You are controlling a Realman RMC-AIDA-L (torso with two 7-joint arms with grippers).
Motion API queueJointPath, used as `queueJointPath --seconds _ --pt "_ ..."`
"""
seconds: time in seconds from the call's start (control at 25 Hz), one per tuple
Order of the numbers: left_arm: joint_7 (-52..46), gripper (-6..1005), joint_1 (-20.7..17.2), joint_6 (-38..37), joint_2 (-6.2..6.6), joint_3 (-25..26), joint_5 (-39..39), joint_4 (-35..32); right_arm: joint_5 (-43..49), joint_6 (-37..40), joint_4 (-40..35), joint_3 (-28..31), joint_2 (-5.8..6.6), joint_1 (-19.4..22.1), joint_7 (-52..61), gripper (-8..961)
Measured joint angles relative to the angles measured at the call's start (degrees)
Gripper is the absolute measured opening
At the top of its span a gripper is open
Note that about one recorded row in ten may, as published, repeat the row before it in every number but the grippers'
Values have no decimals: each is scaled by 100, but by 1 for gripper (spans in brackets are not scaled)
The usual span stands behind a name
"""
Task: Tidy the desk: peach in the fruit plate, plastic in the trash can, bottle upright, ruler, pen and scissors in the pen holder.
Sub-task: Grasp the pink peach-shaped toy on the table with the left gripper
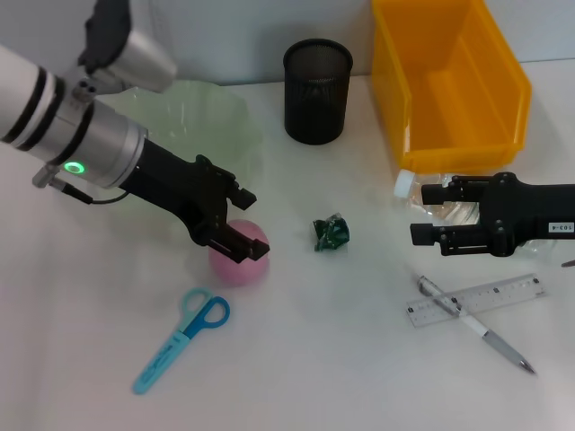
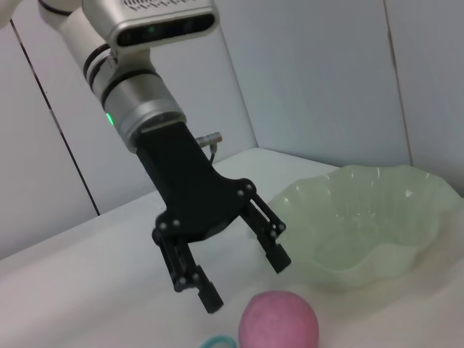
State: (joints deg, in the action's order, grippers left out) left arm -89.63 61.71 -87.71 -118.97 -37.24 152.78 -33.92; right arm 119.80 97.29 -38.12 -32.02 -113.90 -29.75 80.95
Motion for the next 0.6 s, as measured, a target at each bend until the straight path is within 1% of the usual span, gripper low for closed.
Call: queueJointPath --seconds 0.12,0.16,0.24,0.28,0.4,0.44,0.56,0.6 --pt "-305 705 -19 197 -11 -732 -210 -84 0 0 -2 12 1 2 0 758" --pt "-433 703 -30 297 -12 -1083 -310 -112 0 -4 -2 19 3 2 0 758" --pt "-618 700 -56 478 -13 -1536 -407 -139 0 -22 -3 24 10 4 0 758" --pt "-789 698 -76 666 -16 -1911 -439 -157 0 -32 -3 24 10 4 0 758" --pt "-948 693 -92 837 -20 -2285 -504 -161 -1 -47 -3 23 12 -10 0 758" --pt "-948 691 -92 837 -20 -2285 -504 -161 -1 -47 -3 22 13 -15 0 758" --pt "-991 685 -135 1018 -21 -2640 -664 -163 -1 -49 -3 20 19 -24 0 758" --pt "-995 684 -145 1056 -21 -2682 -678 -163 -1 -49 -3 17 22 -27 0 758"
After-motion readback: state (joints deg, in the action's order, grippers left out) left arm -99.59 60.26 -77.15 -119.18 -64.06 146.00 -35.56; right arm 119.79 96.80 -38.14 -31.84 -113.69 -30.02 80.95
